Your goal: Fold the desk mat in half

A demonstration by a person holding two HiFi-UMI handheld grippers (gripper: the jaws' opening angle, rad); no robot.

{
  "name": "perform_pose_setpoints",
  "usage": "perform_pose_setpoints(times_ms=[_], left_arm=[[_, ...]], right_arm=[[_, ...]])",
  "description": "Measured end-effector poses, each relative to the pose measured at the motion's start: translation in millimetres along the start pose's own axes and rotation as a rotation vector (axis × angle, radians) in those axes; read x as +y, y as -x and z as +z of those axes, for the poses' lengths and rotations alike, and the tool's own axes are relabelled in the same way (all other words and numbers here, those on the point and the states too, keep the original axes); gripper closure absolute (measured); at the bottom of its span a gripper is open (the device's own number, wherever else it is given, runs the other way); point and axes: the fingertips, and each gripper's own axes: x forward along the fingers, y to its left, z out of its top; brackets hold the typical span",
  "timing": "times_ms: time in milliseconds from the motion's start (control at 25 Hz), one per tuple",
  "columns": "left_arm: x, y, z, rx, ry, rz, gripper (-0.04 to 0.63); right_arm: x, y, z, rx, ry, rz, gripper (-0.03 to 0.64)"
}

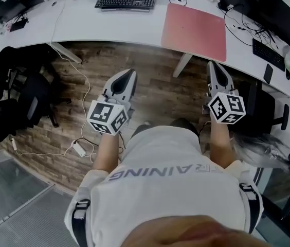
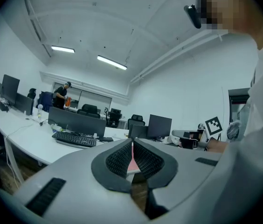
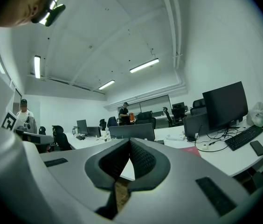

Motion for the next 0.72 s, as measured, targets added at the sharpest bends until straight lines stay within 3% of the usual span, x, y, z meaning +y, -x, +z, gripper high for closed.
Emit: perform_pose_setpoints(times_ms=[320, 720], left_arm=[[23.1, -22.6, -4.4, 0.025, 0.019, -0.070, 0.557], [22.4, -104.8, 5.1, 0.058, -0.011, -0.086, 0.557]], right_arm=[[-2.9, -15.4, -4.8, 0.005, 0.011, -0.073, 0.594], [-75.7, -58.0, -5.3, -0.002, -0.034, -0.110, 0.594]])
